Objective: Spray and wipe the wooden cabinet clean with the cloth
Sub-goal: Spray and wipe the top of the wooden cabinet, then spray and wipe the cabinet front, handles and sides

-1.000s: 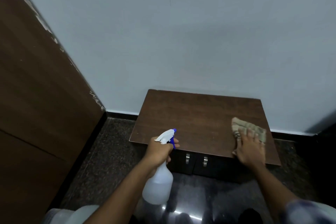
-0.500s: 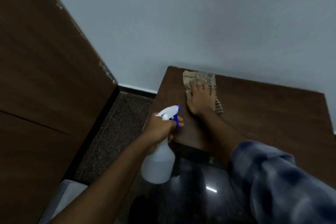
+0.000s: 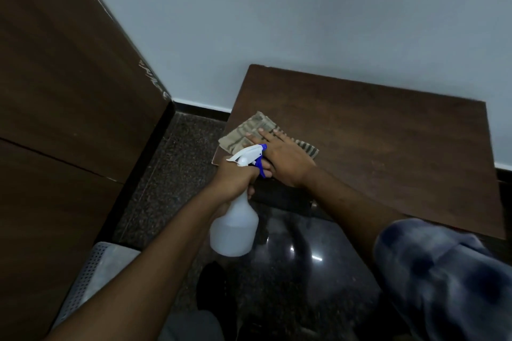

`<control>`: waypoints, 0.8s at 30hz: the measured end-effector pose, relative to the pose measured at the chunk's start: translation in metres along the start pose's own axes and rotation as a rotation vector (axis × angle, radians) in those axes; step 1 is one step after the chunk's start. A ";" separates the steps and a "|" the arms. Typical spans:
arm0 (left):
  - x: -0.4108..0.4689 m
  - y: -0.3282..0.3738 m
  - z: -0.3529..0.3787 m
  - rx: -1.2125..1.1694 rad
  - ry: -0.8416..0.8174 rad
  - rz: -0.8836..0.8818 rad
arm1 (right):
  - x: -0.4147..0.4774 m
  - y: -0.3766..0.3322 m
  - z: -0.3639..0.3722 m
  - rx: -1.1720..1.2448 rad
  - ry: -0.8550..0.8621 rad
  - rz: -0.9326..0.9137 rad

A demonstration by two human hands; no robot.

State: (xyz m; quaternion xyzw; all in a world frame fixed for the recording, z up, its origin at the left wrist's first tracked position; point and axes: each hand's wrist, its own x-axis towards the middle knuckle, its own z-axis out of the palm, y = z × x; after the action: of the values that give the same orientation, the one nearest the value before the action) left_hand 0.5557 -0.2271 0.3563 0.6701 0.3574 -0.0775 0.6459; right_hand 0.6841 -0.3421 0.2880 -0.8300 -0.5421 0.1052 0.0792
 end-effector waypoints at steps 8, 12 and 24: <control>-0.079 -0.043 0.020 -0.065 0.068 0.033 | -0.157 -0.019 0.009 -0.025 -0.004 -0.009; -0.106 -0.069 0.046 -0.082 0.018 0.004 | -0.230 -0.027 0.011 0.311 0.176 0.495; -0.103 -0.104 0.099 0.077 -0.011 0.001 | -0.265 -0.114 0.070 1.846 0.802 1.362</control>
State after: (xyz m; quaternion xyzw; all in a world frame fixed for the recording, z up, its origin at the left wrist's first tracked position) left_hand 0.4553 -0.3662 0.3149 0.6943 0.3501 -0.0947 0.6216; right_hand 0.4617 -0.5381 0.2717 -0.5498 0.3466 0.2073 0.7312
